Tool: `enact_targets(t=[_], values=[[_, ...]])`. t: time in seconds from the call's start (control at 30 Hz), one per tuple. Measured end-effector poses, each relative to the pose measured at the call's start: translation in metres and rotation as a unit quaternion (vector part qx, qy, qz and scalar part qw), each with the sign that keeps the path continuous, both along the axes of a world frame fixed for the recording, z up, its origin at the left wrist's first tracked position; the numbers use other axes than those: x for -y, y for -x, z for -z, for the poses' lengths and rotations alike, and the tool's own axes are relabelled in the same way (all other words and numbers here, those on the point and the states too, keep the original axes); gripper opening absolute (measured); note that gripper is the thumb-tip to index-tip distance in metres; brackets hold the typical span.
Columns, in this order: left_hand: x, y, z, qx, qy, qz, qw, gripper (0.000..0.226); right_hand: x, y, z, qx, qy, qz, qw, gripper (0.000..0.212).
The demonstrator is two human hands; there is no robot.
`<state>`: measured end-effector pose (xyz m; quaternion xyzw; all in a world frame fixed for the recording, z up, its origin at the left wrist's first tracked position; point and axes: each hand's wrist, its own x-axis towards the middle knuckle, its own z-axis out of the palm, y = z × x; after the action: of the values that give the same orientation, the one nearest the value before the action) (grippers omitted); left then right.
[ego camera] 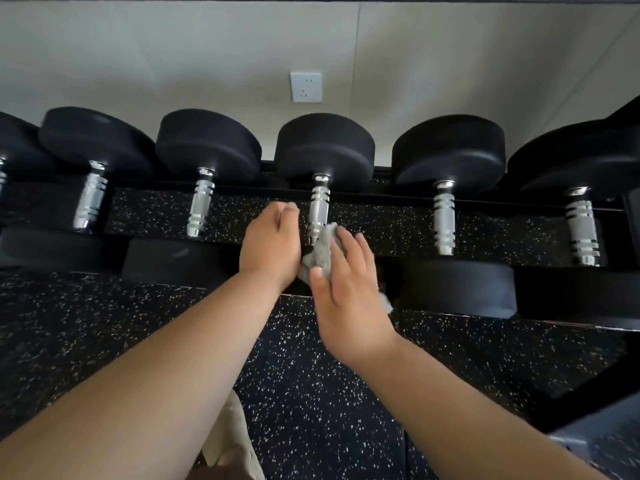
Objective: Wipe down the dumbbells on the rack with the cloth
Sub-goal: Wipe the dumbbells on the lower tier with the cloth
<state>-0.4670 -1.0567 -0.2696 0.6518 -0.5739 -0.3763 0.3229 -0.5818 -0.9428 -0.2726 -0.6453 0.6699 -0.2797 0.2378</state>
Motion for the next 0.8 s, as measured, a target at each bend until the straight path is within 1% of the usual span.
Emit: enact_targets(t=[0.03, 0.1, 0.13, 0.2, 0.23, 0.27, 0.3, 0.33, 0.4, 0.47, 0.5, 0.57, 0.6, 0.63, 0.7, 0.73, 0.77, 0.8], values=[[0.0, 0.0, 0.0, -0.005, 0.003, -0.002, 1.0, 0.039, 0.001, -0.006, -0.003, -0.013, 0.009, 0.023, 1.0, 0.064], [0.0, 0.001, 0.001, -0.01, 0.008, 0.001, 1.0, 0.043, -0.001, -0.005, -0.001, -0.024, 0.03, 0.031, 0.999, 0.065], [0.0, 0.0, 0.002, -0.006, 0.011, 0.005, 1.0, 0.044, -0.002, 0.0, 0.005, -0.004, 0.034, 0.033, 0.999, 0.061], [0.0, -0.002, 0.004, 0.008, 0.01, 0.014, 1.0, 0.047, 0.001, 0.013, 0.013, 0.099, 0.015, 0.09, 0.991, 0.049], [0.0, -0.002, 0.003, 0.011, 0.009, 0.016, 1.0, 0.048, 0.004, 0.019, 0.016, 0.153, -0.001, 0.135, 0.979, 0.045], [-0.001, -0.003, 0.003, 0.013, 0.008, 0.017, 1.0, 0.048, 0.005, 0.021, 0.016, 0.183, -0.017, 0.169, 0.968, 0.043], [0.0, -0.003, 0.003, 0.017, 0.008, 0.018, 1.0, 0.048, 0.007, 0.017, 0.013, 0.186, -0.026, 0.18, 0.966, 0.043], [0.001, -0.003, 0.003, 0.021, 0.011, 0.02, 1.0, 0.048, 0.009, 0.01, 0.008, 0.16, -0.022, 0.169, 0.972, 0.044], [0.002, -0.003, 0.002, 0.003, 0.011, 0.02, 1.0, 0.048, 0.008, -0.011, -0.003, 0.042, 0.016, 0.093, 0.995, 0.048], [0.002, -0.009, 0.001, -0.027, 0.009, 0.026, 0.999, 0.044, 0.007, -0.026, -0.011, -0.053, 0.052, 0.026, 0.997, 0.053], [0.0, -0.017, 0.0, -0.01, 0.014, 0.04, 0.999, 0.042, 0.011, -0.025, -0.015, -0.075, 0.049, 0.017, 0.996, 0.055], [-0.004, -0.041, -0.003, 0.085, 0.045, 0.088, 0.991, 0.039, 0.016, -0.015, -0.018, -0.092, 0.025, 0.019, 0.995, 0.056], [-0.005, -0.056, -0.007, 0.139, 0.067, 0.115, 0.981, 0.037, 0.016, -0.008, -0.017, -0.089, 0.014, 0.03, 0.995, 0.055], [-0.003, -0.072, -0.013, 0.192, 0.096, 0.143, 0.966, 0.034, 0.013, 0.0, -0.016, -0.065, -0.001, 0.05, 0.997, 0.052], [0.004, -0.1, -0.028, 0.286, 0.162, 0.196, 0.924, 0.029, 0.007, 0.009, -0.012, 0.026, -0.034, 0.122, 0.992, 0.047], [0.01, -0.111, -0.033, 0.329, 0.179, 0.219, 0.901, 0.028, 0.004, 0.008, -0.01, 0.055, -0.04, 0.152, 0.986, 0.046], [0.017, -0.12, -0.035, 0.369, 0.183, 0.243, 0.878, 0.029, 0.003, 0.003, -0.008, 0.051, -0.039, 0.16, 0.985, 0.047], [0.023, -0.126, -0.035, 0.403, 0.176, 0.265, 0.858, 0.032, 0.004, -0.006, -0.008, 0.014, -0.025, 0.148, 0.989, 0.048]])
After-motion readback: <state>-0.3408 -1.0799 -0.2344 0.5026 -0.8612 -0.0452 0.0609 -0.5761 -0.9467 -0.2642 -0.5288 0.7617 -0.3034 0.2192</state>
